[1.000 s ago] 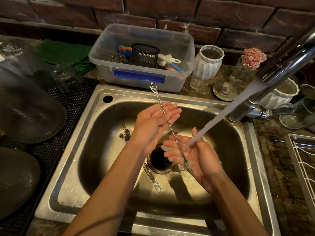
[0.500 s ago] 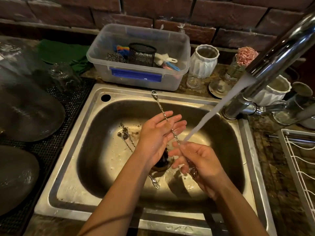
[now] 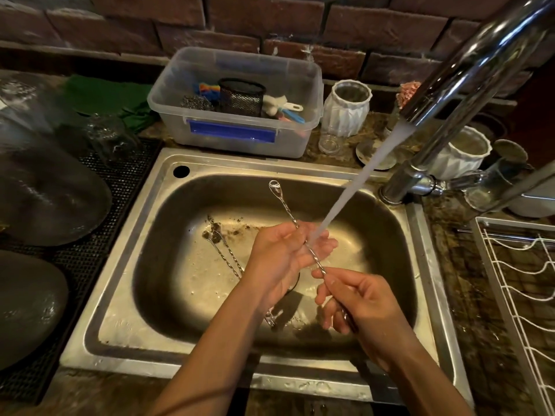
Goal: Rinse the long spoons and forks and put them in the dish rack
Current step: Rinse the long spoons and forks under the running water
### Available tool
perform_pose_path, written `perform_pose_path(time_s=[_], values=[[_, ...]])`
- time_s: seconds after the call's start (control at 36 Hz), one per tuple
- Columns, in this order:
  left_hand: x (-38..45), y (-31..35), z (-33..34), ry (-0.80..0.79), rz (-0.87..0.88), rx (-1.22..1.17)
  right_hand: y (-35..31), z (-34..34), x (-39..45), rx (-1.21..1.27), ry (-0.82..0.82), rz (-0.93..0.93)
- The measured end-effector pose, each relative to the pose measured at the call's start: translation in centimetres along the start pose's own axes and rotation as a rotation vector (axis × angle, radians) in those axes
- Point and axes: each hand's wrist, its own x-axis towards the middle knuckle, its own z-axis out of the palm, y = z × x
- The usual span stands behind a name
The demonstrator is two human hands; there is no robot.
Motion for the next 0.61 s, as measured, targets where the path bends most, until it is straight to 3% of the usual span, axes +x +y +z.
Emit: perform_pose_path(time_s=[0.33, 0.61], values=[[-0.3, -1.6, 0.2, 0.091, -0.111, -0.038, 0.2, -1.8, -3.5, -0.134, 0.010, 0.054], [0.0, -2.2, -0.2, 0.175, -0.115, -0.085, 0.6, -2.3, -5.2, -0.070, 0.028, 0.102]])
